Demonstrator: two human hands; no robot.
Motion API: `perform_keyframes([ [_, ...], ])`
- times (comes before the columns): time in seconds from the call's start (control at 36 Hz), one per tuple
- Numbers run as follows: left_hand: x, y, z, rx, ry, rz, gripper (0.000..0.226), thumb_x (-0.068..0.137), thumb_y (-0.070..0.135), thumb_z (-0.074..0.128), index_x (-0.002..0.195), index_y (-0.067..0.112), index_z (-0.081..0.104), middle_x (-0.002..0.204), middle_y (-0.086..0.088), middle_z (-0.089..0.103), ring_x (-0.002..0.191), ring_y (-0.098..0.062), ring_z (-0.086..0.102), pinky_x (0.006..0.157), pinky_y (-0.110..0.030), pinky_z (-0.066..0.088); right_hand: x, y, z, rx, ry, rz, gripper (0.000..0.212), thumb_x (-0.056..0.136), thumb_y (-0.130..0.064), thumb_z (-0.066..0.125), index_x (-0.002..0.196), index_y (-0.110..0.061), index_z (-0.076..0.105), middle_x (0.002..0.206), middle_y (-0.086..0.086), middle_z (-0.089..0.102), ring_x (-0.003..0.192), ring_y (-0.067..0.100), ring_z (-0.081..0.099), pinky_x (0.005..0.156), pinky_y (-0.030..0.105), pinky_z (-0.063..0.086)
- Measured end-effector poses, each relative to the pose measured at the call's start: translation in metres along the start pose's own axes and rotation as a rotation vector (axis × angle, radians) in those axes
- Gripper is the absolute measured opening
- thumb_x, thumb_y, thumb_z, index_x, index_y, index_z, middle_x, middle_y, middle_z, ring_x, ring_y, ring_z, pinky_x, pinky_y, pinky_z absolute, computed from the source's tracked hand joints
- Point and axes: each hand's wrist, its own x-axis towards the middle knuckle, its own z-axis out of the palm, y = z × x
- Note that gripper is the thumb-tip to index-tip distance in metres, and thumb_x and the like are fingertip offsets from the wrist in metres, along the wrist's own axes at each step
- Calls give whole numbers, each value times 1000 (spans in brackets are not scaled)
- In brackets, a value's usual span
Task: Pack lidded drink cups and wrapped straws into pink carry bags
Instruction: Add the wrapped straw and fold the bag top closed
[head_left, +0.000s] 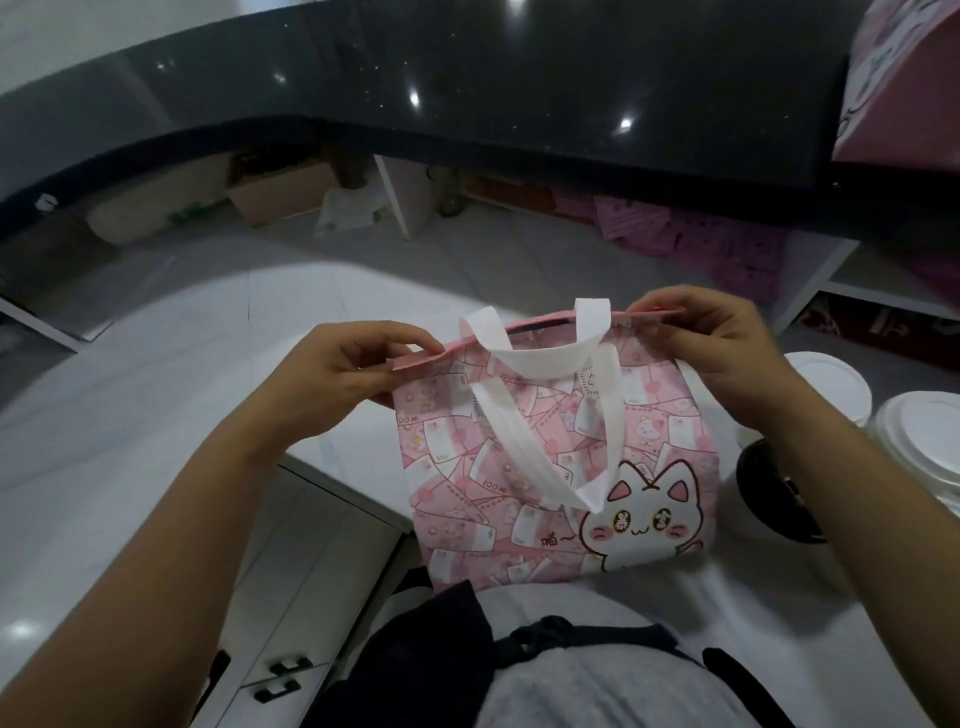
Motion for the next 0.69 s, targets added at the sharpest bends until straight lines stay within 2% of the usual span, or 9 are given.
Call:
perform_keyframes([
  [0.08,0,0,-3,44,-17,20,20,88,22,65,92,36,78,95,7,76,94,-17,73,71,-27,61,-1,-5,-6,-17,-56,-7,49,88,12,59,80,-31,79,83,-10,74,82,7,69,74,18,54],
  [0.17,-2,2,-9,142,-78,3,37,91,-4,60,88,28,77,93,4,77,91,-19,73,74,-28,61,-5,-13,-14,-76,-159,-15,32,86,4,62,79,-22,79,83,-1,75,84,13,69,79,21,53],
  [0.22,-3,5,-14,212,-143,-37,33,91,0,61,90,29,76,95,6,76,93,-17,72,77,-28,61,-7,-21,-18,-159,-240,16,21,83,-1,64,84,-16,79,90,5,76,91,16,71,82,21,55],
  [0.31,-5,11,-18,293,-214,-88,17,86,24,65,93,35,76,95,12,76,93,-13,71,81,-27,59,-9,-36,-21,-279,-346,58,24,86,8,62,91,-9,78,95,4,78,96,15,73,84,18,54],
  [0.42,-9,22,-20,434,-299,-75,27,85,11,73,96,36,76,96,21,75,93,-2,71,84,-19,56,-14,-55,-24,-421,-481,88,20,81,-8,69,99,-14,77,98,-2,78,97,10,72,88,20,54],
  [0.47,-14,26,-23,448,-350,-92,31,81,16,78,104,37,73,100,26,73,95,2,69,84,-13,54,-20,-62,-26,-519,-537,66,20,82,-10,74,100,-18,77,97,-9,77,95,6,72,87,18,53],
  [0.56,-23,27,-24,493,-337,-67,36,70,41,76,106,41,72,102,31,71,97,7,67,85,-7,49,-29,-66,-24,-611,-462,-34,16,78,-25,70,93,-28,77,93,-19,75,90,-3,69,79,6,46],
  [0.64,-30,20,-17,609,-154,124,19,79,22,77,93,35,75,94,28,71,88,7,68,82,-6,49,-38,-62,-18,-637,-337,-130,15,78,-26,67,88,-37,71,91,-20,72,87,-1,68,79,8,46],
  [0.69,-34,14,-9,605,-56,177,22,81,12,77,89,30,69,93,22,71,86,4,68,80,-6,48,-42,-57,-17,-638,-263,-178,29,80,-15,74,89,-40,63,90,-15,70,85,5,67,80,16,49],
])
